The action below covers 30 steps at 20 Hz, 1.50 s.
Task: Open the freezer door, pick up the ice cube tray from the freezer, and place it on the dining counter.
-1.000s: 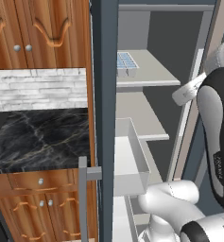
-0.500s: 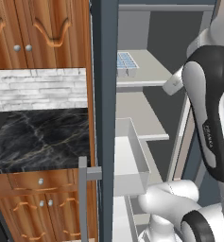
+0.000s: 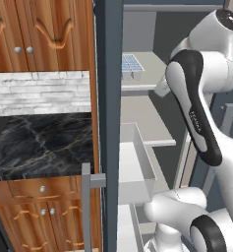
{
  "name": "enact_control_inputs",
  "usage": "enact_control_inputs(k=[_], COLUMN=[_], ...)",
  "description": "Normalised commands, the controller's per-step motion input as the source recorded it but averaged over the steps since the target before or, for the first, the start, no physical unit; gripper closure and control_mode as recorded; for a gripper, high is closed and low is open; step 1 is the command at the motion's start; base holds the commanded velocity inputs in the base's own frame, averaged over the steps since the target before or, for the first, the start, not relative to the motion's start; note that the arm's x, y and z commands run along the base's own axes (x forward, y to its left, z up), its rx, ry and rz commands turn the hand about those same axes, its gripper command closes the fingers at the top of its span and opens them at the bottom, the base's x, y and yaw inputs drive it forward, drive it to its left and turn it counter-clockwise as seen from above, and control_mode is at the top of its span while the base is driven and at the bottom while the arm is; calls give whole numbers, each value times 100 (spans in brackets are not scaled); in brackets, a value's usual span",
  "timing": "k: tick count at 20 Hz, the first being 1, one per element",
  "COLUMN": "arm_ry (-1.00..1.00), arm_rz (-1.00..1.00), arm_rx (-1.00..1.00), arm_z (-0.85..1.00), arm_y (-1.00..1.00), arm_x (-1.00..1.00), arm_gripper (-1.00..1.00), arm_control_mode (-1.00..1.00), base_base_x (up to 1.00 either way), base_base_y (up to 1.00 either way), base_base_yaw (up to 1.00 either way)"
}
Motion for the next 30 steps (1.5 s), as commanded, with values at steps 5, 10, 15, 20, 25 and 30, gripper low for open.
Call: enact_control_inputs(k=[5, 10, 15, 20, 25, 30], arm_ry=[0, 0, 0, 0, 0, 0], arm_rz=[5, 2, 0, 0, 0, 2], arm_rx=[-2, -2, -6, -9, -8, -6], arm_z=[-1, 0, 0, -1, -5, -9], arm_y=[0, 0, 0, 0, 0, 4], arm_x=[85, 69, 75, 40, 7, 1], arm_gripper=[-100, -100, -100, -100, -100, -100], arm_control_mode=[-100, -100, -100, -100, -100, -100], base_base_x=[0, 0, 0, 0, 0, 0], base_base_y=[0, 0, 0, 0, 0, 0], base_base_yaw=[0, 0, 0, 0, 0, 0])
